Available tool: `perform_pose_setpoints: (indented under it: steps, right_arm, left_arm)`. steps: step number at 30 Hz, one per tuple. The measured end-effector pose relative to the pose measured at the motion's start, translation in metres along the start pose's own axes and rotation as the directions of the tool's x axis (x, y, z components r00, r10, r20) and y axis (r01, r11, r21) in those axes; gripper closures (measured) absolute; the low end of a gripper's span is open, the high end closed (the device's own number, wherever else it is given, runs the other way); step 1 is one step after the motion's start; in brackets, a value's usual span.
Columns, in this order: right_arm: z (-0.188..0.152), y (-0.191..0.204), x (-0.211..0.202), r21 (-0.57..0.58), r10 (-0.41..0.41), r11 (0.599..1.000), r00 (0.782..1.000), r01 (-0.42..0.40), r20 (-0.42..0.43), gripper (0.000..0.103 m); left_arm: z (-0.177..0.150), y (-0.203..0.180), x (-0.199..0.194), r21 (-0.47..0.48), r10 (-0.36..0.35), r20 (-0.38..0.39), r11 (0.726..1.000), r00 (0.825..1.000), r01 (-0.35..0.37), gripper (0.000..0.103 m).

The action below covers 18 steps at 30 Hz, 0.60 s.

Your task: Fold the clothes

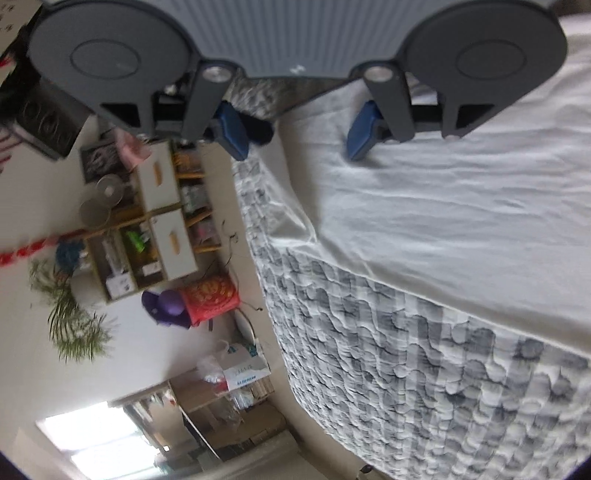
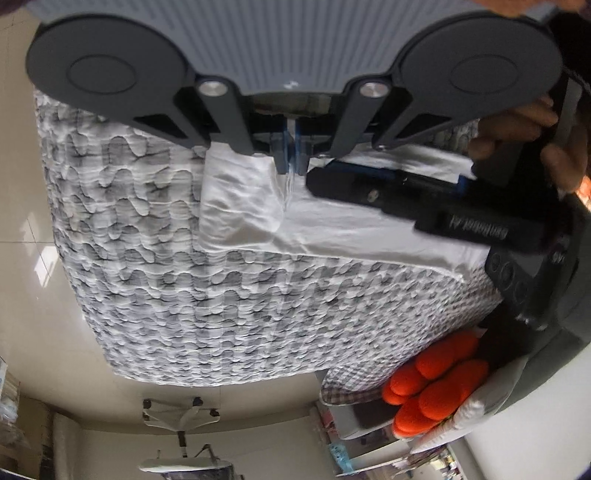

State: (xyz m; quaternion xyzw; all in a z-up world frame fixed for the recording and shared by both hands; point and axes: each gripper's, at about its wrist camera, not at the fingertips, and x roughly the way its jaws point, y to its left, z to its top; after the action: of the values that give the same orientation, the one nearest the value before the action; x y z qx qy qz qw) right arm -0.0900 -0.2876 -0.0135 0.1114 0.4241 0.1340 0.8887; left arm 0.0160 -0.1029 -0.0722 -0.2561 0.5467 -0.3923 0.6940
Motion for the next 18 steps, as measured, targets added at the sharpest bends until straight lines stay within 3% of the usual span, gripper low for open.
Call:
perform_pose_setpoints:
  steps: [4, 7, 10, 13, 14, 18]
  right_arm:
    - [0.000, 0.001, 0.005, -0.006, 0.026, 1.000, 1.000, -0.026, -0.009, 0.098]
    - [0.002, 0.007, 0.010, -0.013, 0.043, 0.999, 0.999, -0.043, -0.013, 0.098]
    - [0.003, 0.019, 0.017, -0.024, 0.058, 0.998, 0.998, -0.058, -0.012, 0.098]
    - [0.008, 0.028, 0.020, -0.036, 0.072, 0.997, 0.997, -0.073, -0.013, 0.098]
    - [0.010, 0.031, 0.022, -0.039, 0.076, 0.996, 0.997, -0.077, -0.015, 0.098]
    - [0.017, 0.041, 0.027, -0.051, 0.092, 0.994, 0.996, -0.093, -0.016, 0.098]
  left_arm:
    - [-0.002, 0.004, 0.003, -0.054, -0.031, 0.024, 0.998, 0.999, 0.033, 0.046]
    - [-0.003, 0.007, 0.004, -0.094, -0.035, 0.056, 0.995, 0.998, 0.040, 0.054]
    - [-0.004, 0.011, 0.003, -0.132, -0.018, 0.100, 0.991, 0.995, 0.031, 0.070]
    - [-0.005, 0.015, 0.002, -0.169, 0.001, 0.143, 0.985, 0.990, 0.024, 0.093]
    - [-0.005, 0.014, -0.001, -0.162, 0.017, 0.158, 0.987, 0.987, 0.008, 0.100]
    - [-0.007, -0.005, -0.018, -0.054, 0.112, 0.235, 0.993, 0.966, -0.101, 0.101]
